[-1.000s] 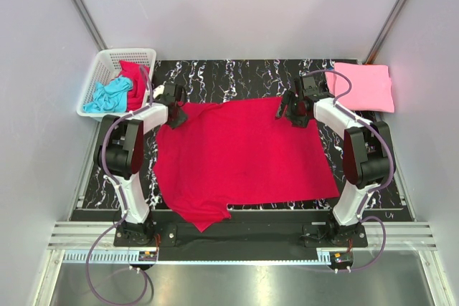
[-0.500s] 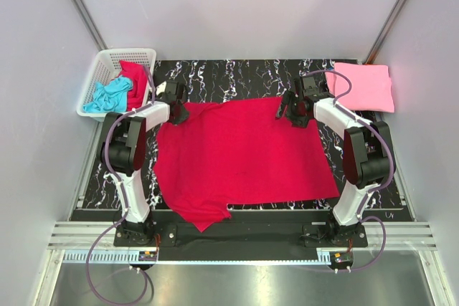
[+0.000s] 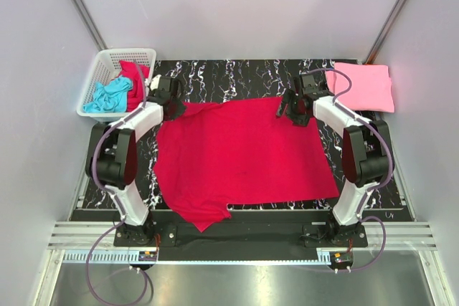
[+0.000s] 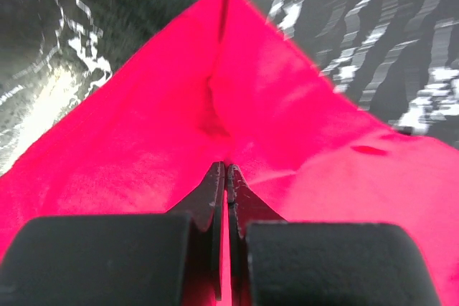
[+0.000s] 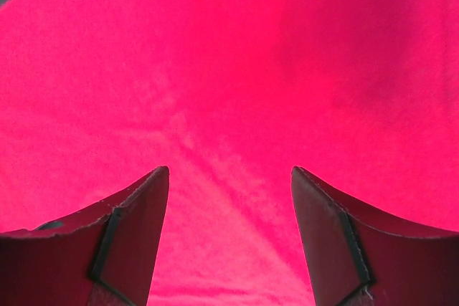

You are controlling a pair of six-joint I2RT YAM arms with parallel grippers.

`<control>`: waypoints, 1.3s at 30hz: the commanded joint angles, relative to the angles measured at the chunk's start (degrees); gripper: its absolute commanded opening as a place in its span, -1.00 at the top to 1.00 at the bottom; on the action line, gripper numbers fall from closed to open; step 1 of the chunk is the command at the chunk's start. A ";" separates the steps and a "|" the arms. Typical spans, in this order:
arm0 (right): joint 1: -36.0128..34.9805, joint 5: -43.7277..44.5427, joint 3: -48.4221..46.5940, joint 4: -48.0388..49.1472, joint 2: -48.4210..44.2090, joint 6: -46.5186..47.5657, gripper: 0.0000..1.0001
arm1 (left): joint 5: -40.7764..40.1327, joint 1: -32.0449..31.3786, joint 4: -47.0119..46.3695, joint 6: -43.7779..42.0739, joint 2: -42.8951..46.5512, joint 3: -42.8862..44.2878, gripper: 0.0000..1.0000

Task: Fold and stack the t-shirts
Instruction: Fold the tshirt

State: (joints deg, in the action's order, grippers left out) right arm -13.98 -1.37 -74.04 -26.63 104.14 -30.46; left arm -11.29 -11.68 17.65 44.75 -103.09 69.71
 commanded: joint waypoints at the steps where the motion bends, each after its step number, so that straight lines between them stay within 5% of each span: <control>1: 0.70 4.96 -6.53 -2.18 1.68 0.31 -0.53 | -0.66 0.08 -1.13 -1.51 6.13 -0.19 1.00; 12: 11.95 5.58 -30.45 -11.24 21.71 4.00 -0.39 | -0.05 0.08 -0.07 -1.07 9.40 -2.12 1.00; 28: 13.63 8.83 -65.43 -26.09 44.83 9.63 -0.33 | 0.66 0.08 0.98 -1.42 9.22 -0.45 1.00; 35: 13.63 8.57 -62.72 -27.07 44.23 8.84 0.31 | 0.74 0.08 1.25 -1.25 9.31 -0.54 1.00; 39: 13.63 9.10 -59.47 -26.72 42.12 8.75 0.03 | 1.09 0.08 1.33 -1.07 9.31 -0.63 1.00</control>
State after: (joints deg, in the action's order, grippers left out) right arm -0.36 6.55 -136.09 -50.50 148.22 -21.93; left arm -11.07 -11.68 19.99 44.36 -95.61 67.75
